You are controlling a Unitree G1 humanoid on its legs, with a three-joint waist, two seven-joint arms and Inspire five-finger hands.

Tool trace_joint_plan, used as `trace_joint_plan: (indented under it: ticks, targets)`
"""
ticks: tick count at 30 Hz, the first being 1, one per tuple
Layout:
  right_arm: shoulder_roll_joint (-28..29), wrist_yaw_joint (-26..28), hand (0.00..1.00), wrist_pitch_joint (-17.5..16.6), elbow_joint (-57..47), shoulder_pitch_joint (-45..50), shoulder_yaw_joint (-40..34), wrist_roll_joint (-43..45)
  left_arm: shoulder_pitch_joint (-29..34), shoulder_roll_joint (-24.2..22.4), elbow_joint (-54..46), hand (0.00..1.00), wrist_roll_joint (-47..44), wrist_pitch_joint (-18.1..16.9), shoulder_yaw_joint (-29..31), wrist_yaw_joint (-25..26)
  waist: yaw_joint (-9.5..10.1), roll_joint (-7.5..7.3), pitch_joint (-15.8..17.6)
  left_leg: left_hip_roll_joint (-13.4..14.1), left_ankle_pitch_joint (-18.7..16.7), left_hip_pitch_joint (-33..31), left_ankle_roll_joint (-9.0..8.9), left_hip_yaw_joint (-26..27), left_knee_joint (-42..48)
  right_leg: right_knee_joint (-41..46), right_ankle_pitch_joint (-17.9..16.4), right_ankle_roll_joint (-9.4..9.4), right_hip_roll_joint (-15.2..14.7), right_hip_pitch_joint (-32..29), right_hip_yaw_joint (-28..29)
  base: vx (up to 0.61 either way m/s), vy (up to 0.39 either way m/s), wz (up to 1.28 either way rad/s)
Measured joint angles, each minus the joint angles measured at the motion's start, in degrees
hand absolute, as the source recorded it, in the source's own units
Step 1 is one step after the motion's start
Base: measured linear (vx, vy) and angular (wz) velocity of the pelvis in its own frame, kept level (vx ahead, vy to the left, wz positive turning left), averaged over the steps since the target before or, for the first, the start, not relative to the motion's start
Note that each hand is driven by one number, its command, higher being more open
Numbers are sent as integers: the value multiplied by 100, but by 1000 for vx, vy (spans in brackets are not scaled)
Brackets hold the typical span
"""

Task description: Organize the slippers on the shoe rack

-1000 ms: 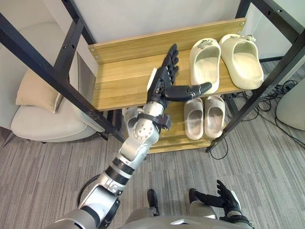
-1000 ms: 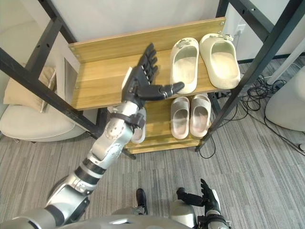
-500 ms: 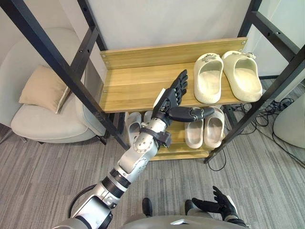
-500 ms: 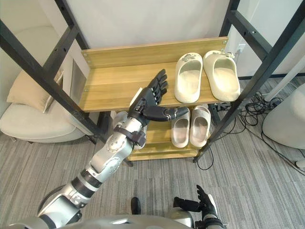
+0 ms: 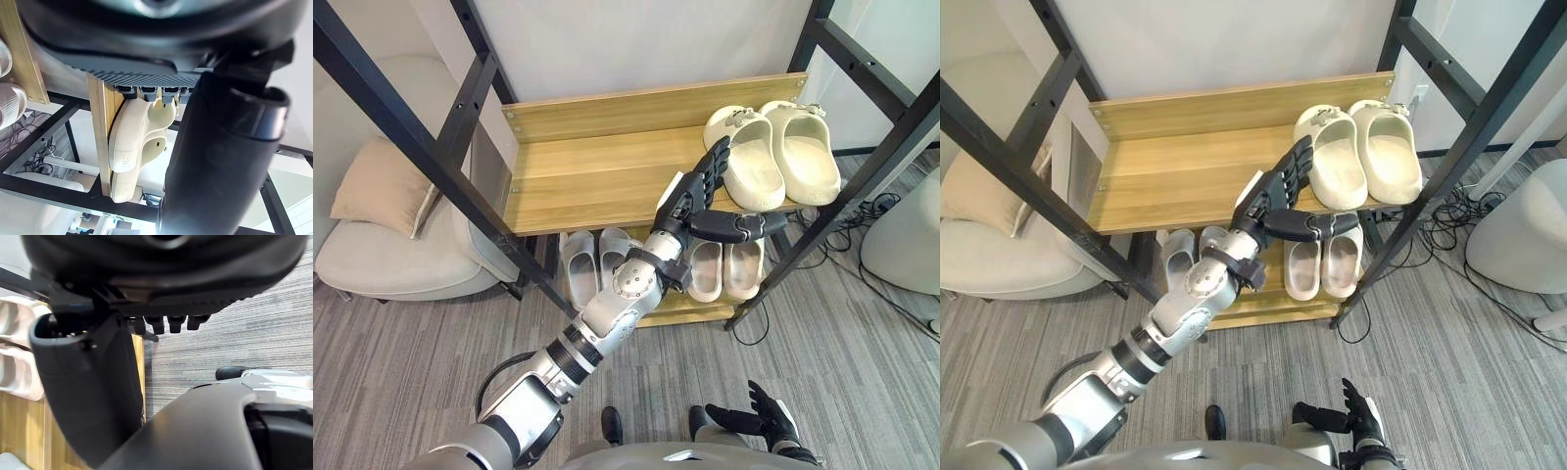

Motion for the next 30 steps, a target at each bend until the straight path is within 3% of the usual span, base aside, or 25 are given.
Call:
trace_joint_plan:
  ticks: [6,18,30]
  targets:
    - [60,-12,100,-1,-3,-12,-8,0,-208,-18,347,100,16,-56,192,-3,-11,-87,54,-15,8,6,12,17,-4,-8,16,3,9,-2,5,0,0,0]
    - [89,-8,100,11,66,-130,-7,-5,-335,97,426,100,134,-62,397,-68,-106,-108,82,20,-31,44,-38,-21,0,-138,19,1,36,148,-66,25,-4,2]
    - [25,105,100,9,94,-41,1,-4,989,924,-2278,100,2,-78,420,-550,196,-80,75,-19,-31,92,-25,-235,0,8,-109,-9,-4,209,-225,-4,4,8]
